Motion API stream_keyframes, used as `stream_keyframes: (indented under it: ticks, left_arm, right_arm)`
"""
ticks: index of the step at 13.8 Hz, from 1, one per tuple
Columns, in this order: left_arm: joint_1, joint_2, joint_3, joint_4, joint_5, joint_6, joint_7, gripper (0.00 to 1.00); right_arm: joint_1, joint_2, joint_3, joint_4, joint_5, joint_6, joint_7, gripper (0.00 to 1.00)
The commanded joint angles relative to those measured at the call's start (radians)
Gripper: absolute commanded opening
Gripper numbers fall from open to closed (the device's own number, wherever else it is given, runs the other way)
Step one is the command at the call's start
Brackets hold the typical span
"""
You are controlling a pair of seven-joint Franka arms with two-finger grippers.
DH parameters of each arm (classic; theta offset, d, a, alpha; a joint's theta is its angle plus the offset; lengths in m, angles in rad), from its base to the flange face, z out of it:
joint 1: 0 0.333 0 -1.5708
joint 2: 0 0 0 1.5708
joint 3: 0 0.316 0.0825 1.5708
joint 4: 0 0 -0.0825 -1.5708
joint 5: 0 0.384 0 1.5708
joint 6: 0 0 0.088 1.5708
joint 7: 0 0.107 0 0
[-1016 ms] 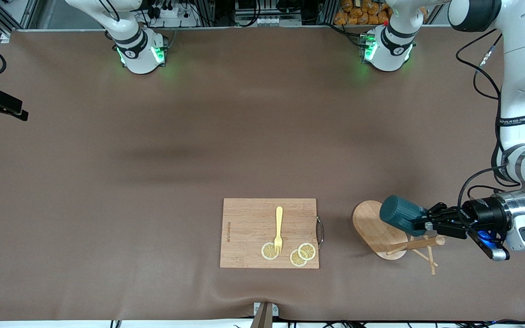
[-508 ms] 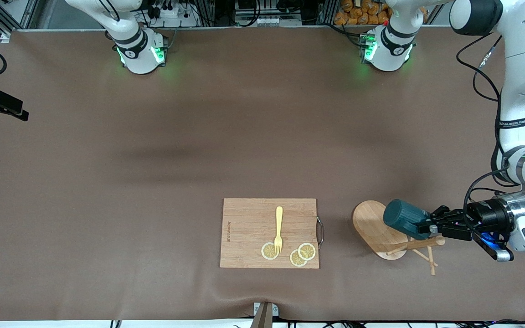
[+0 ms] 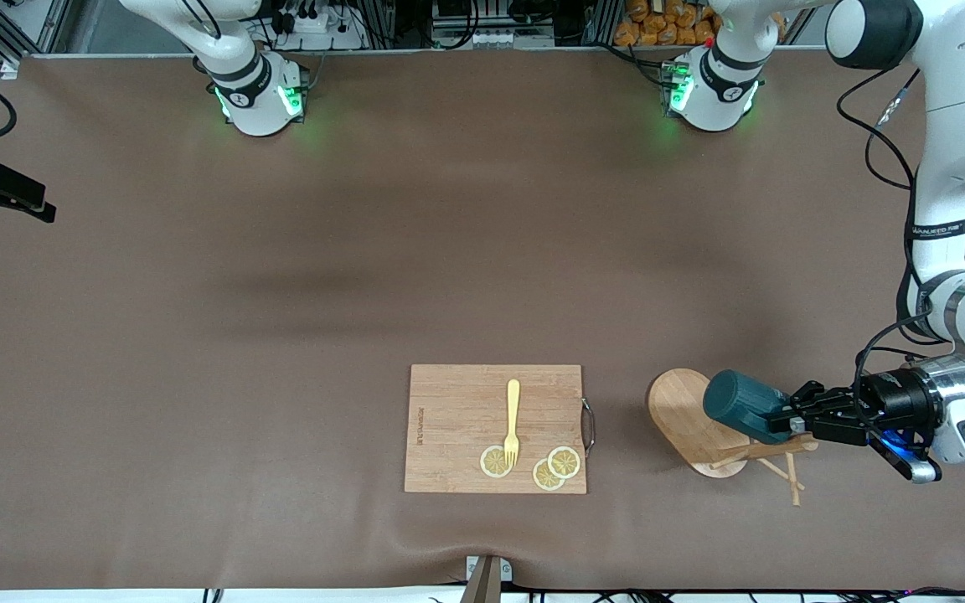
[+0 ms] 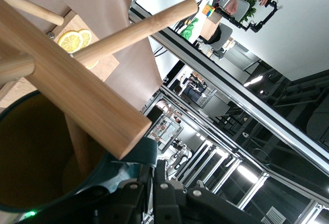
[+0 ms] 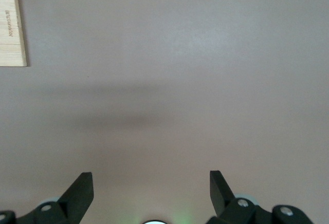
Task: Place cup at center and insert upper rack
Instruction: 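Tilt the mug and slide its handle onto a mug-tree peg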
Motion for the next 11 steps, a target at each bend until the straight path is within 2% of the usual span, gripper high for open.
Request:
stream_keyframes:
  ticks: [1,11]
  left_arm:
    - [0.007,0.006,-0.005,0.004,-0.050,-0.002,0.017,0.00]
    - [0.024,0.008,-0.004,0.004,-0.055,-0.005,0.015,0.00]
  right_arm:
    - [0.018,-0.006,-0.005,0.024,-0.010,-0.008,0.021,1.00]
    - [0.018,-0.008,-0.005,0.026,-0.010,-0.013,0.021,1.00]
